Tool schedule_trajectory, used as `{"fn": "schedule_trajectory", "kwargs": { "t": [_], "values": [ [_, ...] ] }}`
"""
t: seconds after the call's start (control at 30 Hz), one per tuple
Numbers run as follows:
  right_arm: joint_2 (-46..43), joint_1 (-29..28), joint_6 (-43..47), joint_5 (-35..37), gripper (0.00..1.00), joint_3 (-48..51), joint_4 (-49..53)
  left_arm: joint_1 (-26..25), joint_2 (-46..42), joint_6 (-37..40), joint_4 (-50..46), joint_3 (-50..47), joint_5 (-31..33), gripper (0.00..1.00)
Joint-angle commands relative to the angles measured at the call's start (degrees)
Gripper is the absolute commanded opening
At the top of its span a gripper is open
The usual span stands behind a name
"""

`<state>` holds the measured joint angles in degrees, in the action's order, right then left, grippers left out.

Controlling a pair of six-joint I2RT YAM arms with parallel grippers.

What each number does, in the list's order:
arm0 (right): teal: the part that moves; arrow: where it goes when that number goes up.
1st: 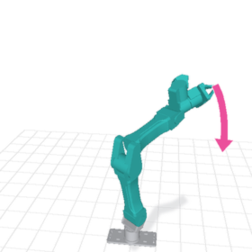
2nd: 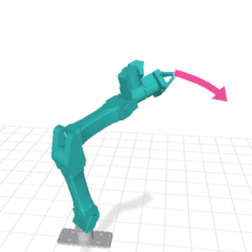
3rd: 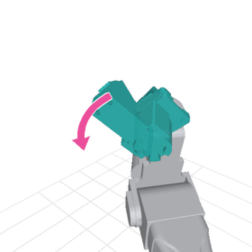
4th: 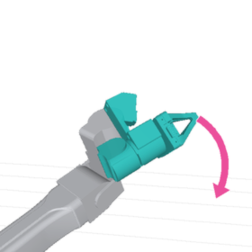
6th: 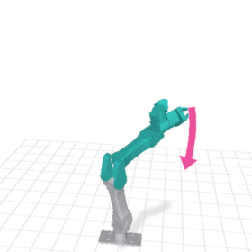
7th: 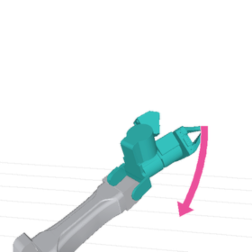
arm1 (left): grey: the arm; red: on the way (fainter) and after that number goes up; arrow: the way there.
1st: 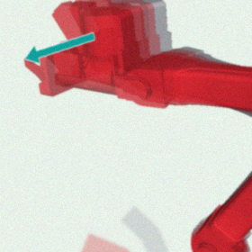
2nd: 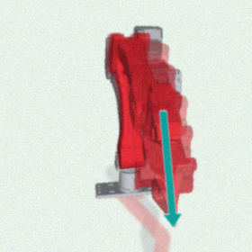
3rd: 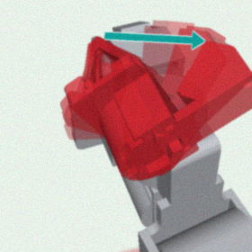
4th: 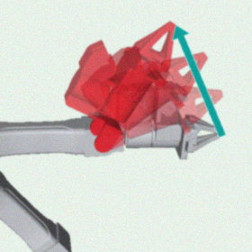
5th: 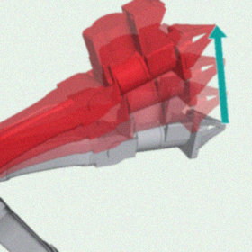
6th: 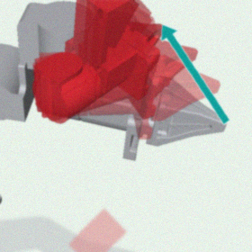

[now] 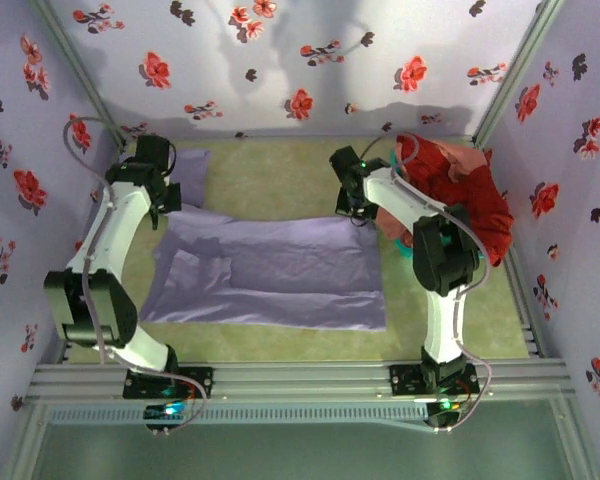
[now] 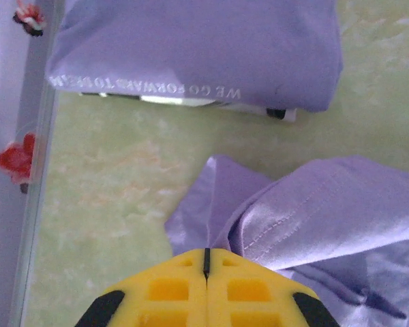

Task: Fold and stack the t-shirts

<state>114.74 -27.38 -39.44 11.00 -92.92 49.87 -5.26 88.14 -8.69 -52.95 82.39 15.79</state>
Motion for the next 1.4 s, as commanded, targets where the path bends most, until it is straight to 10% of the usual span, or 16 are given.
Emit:
{"fn": "schedule_trajectory", "kwargs": {
  "t": [0.0,0.87,1.07,1.37],
  "values": [
    [-4.6,-2.0,-2.7,3.5,0.00,5.6,2.1,0.4,-4.1,-0.3,-4.0,-1.8,-0.1,0.00],
    [-21.6,-12.1,-12.1,0.0,0.00,33.8,0.7,0.2,-15.1,-8.6,-18.6,-13.9,0.1,0.00],
    [-25.5,-12.8,-11.8,2.9,0.40,33.0,6.1,0.2,-12.3,-10.8,-23.7,-13.2,-3.0,0.00],
    [-30.8,-12.4,-10.7,4.6,0.46,31.7,9.3,0.2,-6.4,-11.6,-28.9,-14.7,-5.2,0.07]
  ]
}}
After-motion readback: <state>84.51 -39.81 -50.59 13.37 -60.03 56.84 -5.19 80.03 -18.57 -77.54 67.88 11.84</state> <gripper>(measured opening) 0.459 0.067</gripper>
